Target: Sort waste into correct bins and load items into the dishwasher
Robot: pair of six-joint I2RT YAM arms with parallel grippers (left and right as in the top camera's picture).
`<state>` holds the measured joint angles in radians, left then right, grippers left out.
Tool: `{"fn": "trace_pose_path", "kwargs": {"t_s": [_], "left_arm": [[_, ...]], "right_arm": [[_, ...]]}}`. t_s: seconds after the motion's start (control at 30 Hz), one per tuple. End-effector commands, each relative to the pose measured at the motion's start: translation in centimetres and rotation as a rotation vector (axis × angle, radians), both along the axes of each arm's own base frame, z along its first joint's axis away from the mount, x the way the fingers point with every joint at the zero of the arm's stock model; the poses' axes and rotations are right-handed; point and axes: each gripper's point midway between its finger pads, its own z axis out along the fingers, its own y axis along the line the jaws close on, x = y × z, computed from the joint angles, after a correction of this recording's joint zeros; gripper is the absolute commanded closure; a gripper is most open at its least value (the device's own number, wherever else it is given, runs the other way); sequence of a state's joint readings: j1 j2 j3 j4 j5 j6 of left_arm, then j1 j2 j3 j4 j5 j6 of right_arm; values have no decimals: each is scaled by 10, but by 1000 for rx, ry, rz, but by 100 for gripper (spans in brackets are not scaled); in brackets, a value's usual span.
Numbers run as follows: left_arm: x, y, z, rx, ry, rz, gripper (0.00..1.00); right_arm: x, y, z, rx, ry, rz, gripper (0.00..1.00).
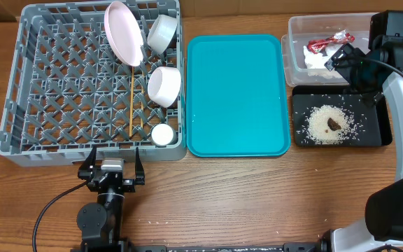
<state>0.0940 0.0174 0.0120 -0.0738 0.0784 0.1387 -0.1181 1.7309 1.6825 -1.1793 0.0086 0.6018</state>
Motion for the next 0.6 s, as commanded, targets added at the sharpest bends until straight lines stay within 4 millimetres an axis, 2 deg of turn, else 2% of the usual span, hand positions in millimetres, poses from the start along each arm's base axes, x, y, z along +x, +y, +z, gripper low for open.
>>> {"fn": "trace_pose_path", "kwargs": {"t_s": [0.0, 0.27, 0.37, 0.43, 0.47, 0.57], "left_arm": [[0, 2, 0, 19, -8, 9, 0], [0, 2, 0, 19, -8, 9, 0], [0, 2, 0, 19, -8, 9, 0], [0, 2, 0, 19, -9, 9, 0], [0, 2, 0, 19, -8, 9, 0], [0, 2, 0, 19, -8, 9, 0]], "right_arm": [[1, -4, 3, -17, -9, -6, 0], [-1, -4, 3, -17, -2, -6, 0], [15, -9, 10, -72, -67, 16, 0], [30, -3, 30, -144, -162, 146, 0], [36, 6, 47, -196, -227, 234, 0], [33, 32, 87, -288, -339, 400, 0]]}}
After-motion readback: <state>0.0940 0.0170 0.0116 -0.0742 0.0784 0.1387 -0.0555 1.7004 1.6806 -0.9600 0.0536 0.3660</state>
